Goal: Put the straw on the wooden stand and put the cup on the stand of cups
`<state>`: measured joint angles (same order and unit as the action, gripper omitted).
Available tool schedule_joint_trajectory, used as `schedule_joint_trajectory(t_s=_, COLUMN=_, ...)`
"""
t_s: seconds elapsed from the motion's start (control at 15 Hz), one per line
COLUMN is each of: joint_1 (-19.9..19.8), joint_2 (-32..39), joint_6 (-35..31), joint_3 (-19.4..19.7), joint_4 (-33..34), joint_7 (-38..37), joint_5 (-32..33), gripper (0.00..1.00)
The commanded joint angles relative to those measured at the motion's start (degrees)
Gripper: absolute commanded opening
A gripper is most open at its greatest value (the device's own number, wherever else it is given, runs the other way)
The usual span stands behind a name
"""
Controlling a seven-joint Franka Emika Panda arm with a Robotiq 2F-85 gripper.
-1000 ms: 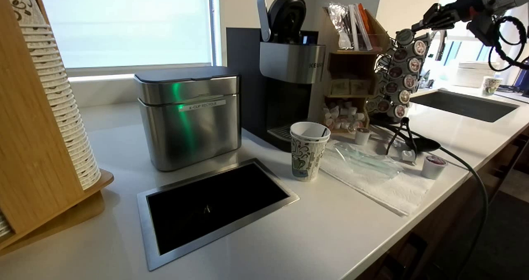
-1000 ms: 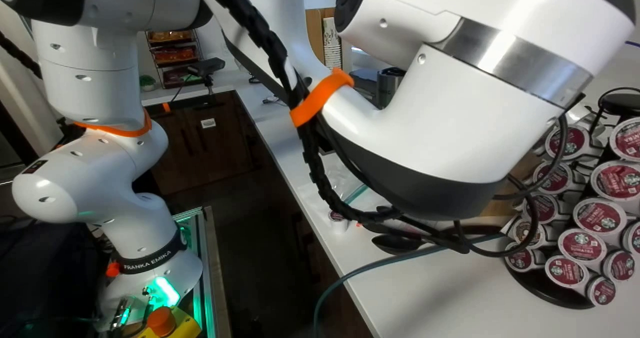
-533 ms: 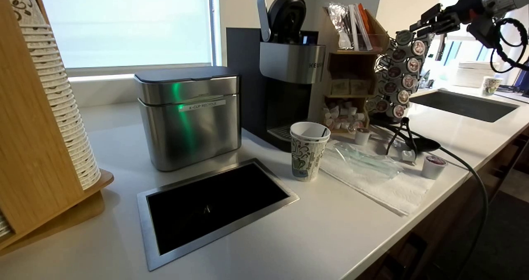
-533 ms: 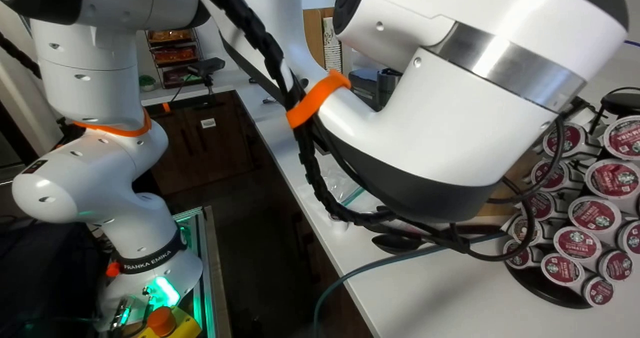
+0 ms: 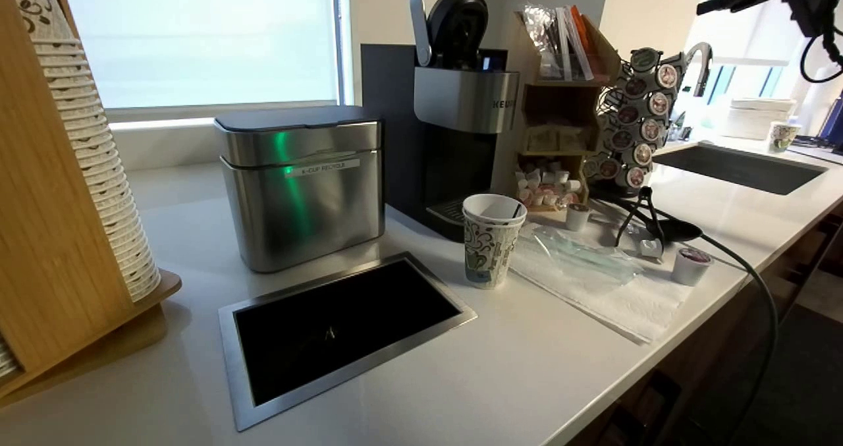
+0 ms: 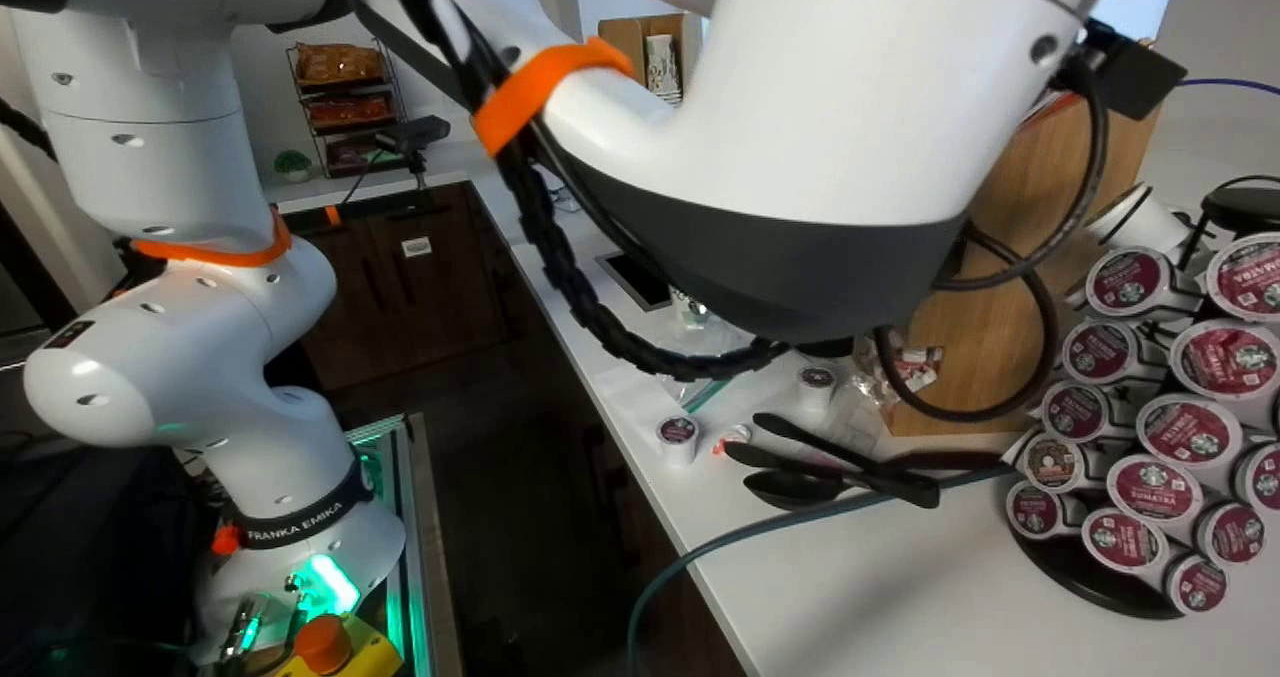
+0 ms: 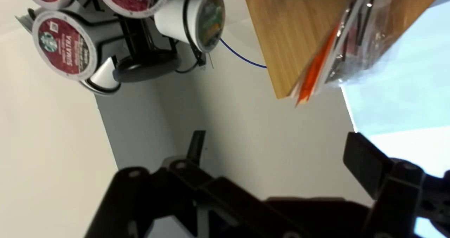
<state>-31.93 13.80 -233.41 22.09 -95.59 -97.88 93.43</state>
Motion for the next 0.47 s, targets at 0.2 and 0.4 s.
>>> schedule_joint_trajectory(t_s=0.2, joint_1=-8.4, joint_2=-14.5, joint_6=-12.0, joint_3=-11.3, joint_4=-15.7, joint_7=5.1, joint_5=1.9, gripper=1.00)
schedule_joint_trajectory(t_s=0.4, joint_1=-2.3, joint_2=-10.2, joint_6=-8.7, joint_3=-3.0, joint_4=-9.4, joint_7=2.7, joint_5=0.6, gripper=1.00)
